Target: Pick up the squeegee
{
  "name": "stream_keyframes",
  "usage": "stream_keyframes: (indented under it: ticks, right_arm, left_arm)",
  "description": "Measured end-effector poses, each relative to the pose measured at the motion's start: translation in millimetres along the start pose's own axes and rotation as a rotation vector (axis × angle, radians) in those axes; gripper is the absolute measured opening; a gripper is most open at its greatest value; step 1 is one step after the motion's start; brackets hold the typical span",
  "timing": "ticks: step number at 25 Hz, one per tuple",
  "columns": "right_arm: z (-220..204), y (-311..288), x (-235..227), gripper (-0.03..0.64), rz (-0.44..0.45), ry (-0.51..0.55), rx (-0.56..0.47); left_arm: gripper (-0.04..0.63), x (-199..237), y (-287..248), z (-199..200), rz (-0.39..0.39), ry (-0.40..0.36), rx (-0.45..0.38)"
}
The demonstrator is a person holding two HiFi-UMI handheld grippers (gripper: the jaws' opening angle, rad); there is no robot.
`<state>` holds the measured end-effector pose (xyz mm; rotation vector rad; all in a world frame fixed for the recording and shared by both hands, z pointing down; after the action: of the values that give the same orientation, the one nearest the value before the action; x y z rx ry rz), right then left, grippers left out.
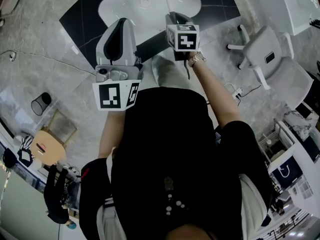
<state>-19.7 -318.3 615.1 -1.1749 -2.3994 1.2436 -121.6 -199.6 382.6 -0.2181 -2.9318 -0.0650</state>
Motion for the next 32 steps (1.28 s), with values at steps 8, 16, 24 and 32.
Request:
stream_keyframes:
  ticks: [8,16,24,32]
  right_arm:
    - [39,56,9,0.1,0.047,0.071,-0.146]
    - [84,115,36,0.1,0.136,0.131,-0.297]
    - [126,168,59,0.1,0.191,0.165,-0.471]
    - [159,237,72,0.1,0.222,0.17,-0.628]
  left_arm:
    - [0.002,-29,10,28,-0.024,-0.051,-0.049]
    - [0.002,-40,21,54,-0.014,-0.083,-0.099]
    - [0.002,-34,36,76,0.017,-0.098,-0.156]
    - [0.002,-41,45,99,0.024,-0.12,-0.189]
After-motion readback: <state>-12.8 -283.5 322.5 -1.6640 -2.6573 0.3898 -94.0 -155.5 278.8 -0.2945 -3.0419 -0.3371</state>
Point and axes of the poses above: the fingertips, and each gripper's own axes: y backward along the fingers, x to its left, z out of its top, the point moved 2 cm from there along y, backward along the fingers, and after that the axes turned 2 degrees about -z, right-handed, at the moved point
